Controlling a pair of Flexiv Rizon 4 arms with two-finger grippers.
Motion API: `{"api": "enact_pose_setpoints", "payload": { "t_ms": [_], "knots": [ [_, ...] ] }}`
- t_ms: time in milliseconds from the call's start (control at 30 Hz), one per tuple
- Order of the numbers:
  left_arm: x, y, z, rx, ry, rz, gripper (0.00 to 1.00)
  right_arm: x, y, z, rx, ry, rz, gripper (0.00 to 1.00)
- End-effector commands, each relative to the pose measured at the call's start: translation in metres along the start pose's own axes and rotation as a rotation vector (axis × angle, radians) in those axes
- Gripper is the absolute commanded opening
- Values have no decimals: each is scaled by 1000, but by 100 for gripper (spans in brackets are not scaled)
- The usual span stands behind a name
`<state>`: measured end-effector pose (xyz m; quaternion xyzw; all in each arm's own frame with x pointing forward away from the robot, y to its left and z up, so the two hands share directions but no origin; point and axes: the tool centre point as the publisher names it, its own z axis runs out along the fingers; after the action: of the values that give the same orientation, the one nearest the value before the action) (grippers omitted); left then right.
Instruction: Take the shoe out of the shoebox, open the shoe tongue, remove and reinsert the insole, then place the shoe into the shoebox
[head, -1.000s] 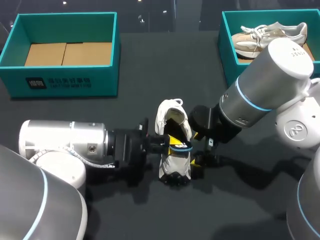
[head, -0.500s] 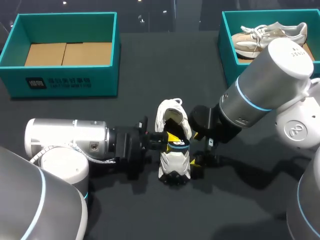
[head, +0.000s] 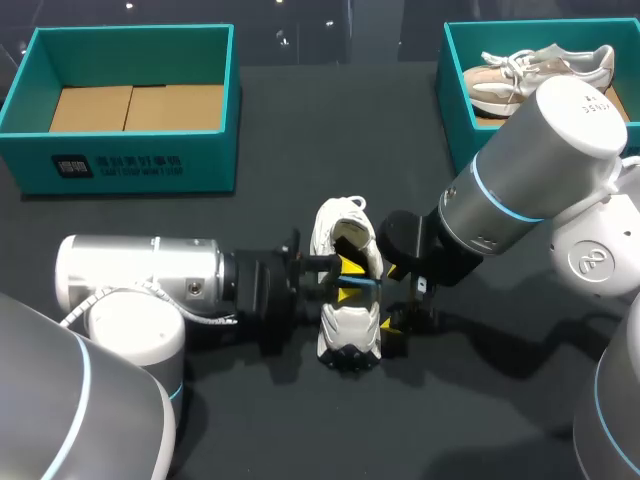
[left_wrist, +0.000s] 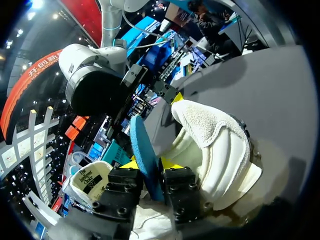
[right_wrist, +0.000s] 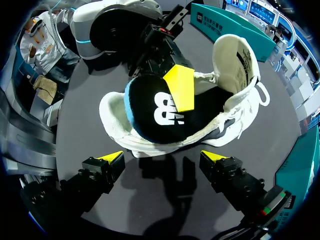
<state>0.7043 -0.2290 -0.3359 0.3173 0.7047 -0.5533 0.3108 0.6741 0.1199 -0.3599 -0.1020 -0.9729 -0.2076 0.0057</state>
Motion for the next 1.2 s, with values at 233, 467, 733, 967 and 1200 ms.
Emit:
{"api": "enact_pose_setpoints", "payload": {
  "t_ms": [233,467,733,967,1200],
  "knots": [
    [-8,-31,-23,74,-4,-44,40,1,0,1,-1,-2,1,100],
    [-2,-37,-11,73,45,-36,39,1,0,1,-1,-2,1,100],
    [4,-34,5,74,102,-37,0,1,0,1,-1,-2,1,100],
    [11,-14,7,14,130,-16,0,1,0,1,-1,-2,1,100],
    [17,10,3,-47,135,-28,0,1,0,1,-1,-2,1,100]
  ]
}}
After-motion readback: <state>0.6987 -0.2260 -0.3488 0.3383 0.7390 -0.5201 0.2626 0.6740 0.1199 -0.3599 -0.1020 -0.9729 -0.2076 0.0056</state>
